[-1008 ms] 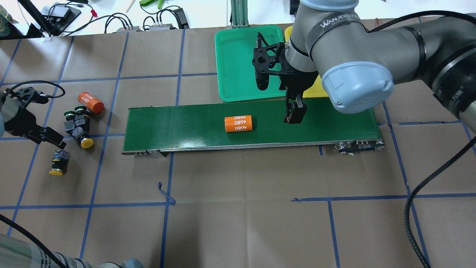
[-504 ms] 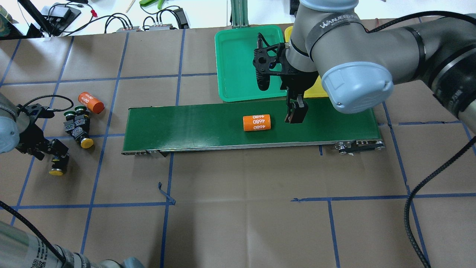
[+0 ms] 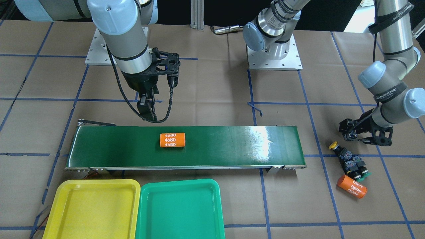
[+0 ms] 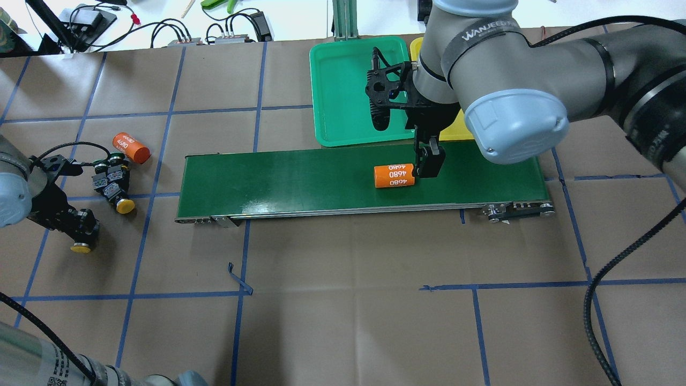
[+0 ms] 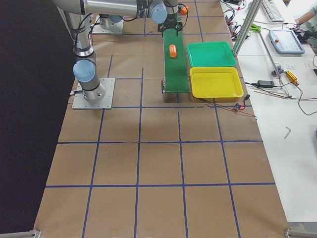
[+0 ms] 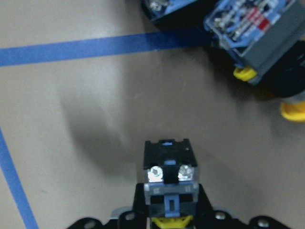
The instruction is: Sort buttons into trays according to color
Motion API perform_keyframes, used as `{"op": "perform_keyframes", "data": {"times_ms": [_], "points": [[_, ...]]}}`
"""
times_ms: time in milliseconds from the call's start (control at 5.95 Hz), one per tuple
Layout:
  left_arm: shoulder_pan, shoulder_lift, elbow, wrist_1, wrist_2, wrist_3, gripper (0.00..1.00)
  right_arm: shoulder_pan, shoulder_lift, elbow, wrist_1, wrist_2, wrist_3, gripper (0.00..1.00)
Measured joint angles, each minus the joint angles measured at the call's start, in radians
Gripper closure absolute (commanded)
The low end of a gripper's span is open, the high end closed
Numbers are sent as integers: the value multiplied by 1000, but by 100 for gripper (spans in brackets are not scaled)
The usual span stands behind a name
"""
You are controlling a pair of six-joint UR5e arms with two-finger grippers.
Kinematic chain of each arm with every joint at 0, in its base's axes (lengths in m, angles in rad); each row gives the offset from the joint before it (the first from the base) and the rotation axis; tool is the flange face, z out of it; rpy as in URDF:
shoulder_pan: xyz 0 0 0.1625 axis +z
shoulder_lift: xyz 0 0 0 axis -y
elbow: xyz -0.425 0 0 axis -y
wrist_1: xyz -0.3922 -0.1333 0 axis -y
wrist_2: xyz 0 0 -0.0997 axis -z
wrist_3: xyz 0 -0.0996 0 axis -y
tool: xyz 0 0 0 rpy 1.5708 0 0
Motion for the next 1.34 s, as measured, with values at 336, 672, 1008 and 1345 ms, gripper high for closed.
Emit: {"op": "perform_keyframes", "data": {"times_ms": [336, 672, 1008, 1345], "points": [[-12, 42, 16, -6, -30, 48, 100, 0, 0, 0, -1, 0, 4, 0], [-96, 120, 76, -126, -79, 214, 100, 0, 0, 0, -2, -1, 5, 0], [-259, 161, 126, -220, -93, 419, 100, 0, -1, -1, -2, -2, 6, 0], [-454, 172, 139, -235, -91, 512, 100, 0, -1, -1, -1, -2, 6, 0]]}}
